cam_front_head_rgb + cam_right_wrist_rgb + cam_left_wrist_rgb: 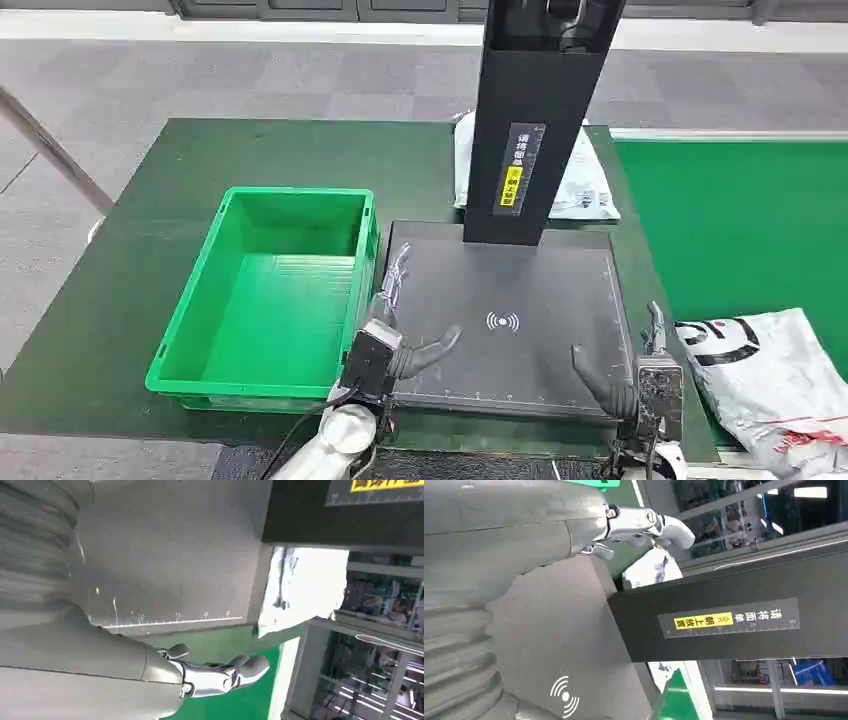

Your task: Moved the parcel from conveyor to table for the left to box.

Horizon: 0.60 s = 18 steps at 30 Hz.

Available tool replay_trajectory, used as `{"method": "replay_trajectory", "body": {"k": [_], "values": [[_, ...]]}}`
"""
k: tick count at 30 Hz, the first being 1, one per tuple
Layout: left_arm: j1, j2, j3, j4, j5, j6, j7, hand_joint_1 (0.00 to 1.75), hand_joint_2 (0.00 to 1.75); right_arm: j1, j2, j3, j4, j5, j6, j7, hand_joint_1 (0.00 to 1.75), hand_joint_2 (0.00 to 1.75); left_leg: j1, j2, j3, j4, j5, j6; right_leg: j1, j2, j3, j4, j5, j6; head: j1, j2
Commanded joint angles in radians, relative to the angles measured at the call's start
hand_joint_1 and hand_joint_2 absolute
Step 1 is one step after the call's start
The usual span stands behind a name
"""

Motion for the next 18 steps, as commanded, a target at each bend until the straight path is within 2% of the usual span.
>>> {"method": "replay_trajectory", "body": {"k": [1, 4, 8, 9, 11, 14, 18], "values": [[-0.021, 0.039, 0.018, 0.052, 0.001, 0.011, -0.007, 0.00, 1.75, -0.050, 0.003, -0.024, 0.091, 0.006, 0.029, -0.013, 0.00, 1.75, 0.001, 0.002, 0.002, -0.002, 0.000, 0.000, 0.001, 0.001, 0.002, -0.003, 0.001, -0.001, 0.000, 0.000], [-0.030, 0.046, 0.037, 0.066, -0.005, 0.041, -0.010, 0.00, 1.75, -0.068, 0.018, 0.041, 0.071, 0.020, 0.047, -0.043, 0.00, 1.75, 0.000, 0.003, 0.002, -0.002, 0.000, 0.000, 0.001, 0.002, 0.002, -0.002, 0.001, -0.001, 0.000, 0.000], [-0.044, 0.064, 0.070, 0.061, 0.019, 0.069, -0.026, 0.00, 1.75, -0.172, 0.032, 0.144, 0.144, 0.019, 0.042, -0.030, 0.00, 1.75, 0.000, 0.010, 0.002, -0.002, 0.000, -0.001, 0.001, 0.009, -0.001, -0.001, 0.003, -0.001, 0.000, 0.000], [-0.035, 0.069, 0.084, 0.039, 0.016, 0.085, -0.022, 0.00, 1.75, -0.205, 0.044, 0.161, 0.175, 0.006, 0.058, -0.025, 0.00, 1.75, 0.001, 0.008, 0.001, -0.001, 0.000, -0.001, 0.001, 0.007, -0.001, 0.000, 0.002, -0.001, 0.000, 0.000], [-0.023, 0.077, 0.092, 0.011, 0.011, 0.087, -0.015, 0.00, 1.75, -0.236, 0.065, 0.170, 0.200, 0.005, 0.063, -0.025, 0.00, 1.75, 0.001, 0.011, 0.002, -0.003, 0.001, -0.001, 0.001, 0.009, -0.001, -0.002, 0.004, -0.001, 0.000, 0.000], [0.008, 0.089, 0.101, -0.028, -0.025, 0.102, 0.005, 0.00, 1.75, -0.262, 0.094, 0.178, 0.206, 0.021, 0.084, -0.009, 0.00, 1.75, 0.001, 0.008, 0.002, -0.001, 0.001, -0.001, 0.001, 0.007, 0.000, 0.000, 0.002, -0.001, 0.000, 0.000], [0.011, 0.089, 0.100, -0.029, -0.026, 0.102, 0.005, 0.00, 1.75, -0.261, 0.091, 0.177, 0.204, 0.022, 0.084, -0.008, 0.00, 1.75, 0.001, 0.005, 0.002, -0.002, 0.002, 0.000, 0.001, 0.004, 0.001, -0.001, 0.002, -0.002, 0.000, 0.000]]}}
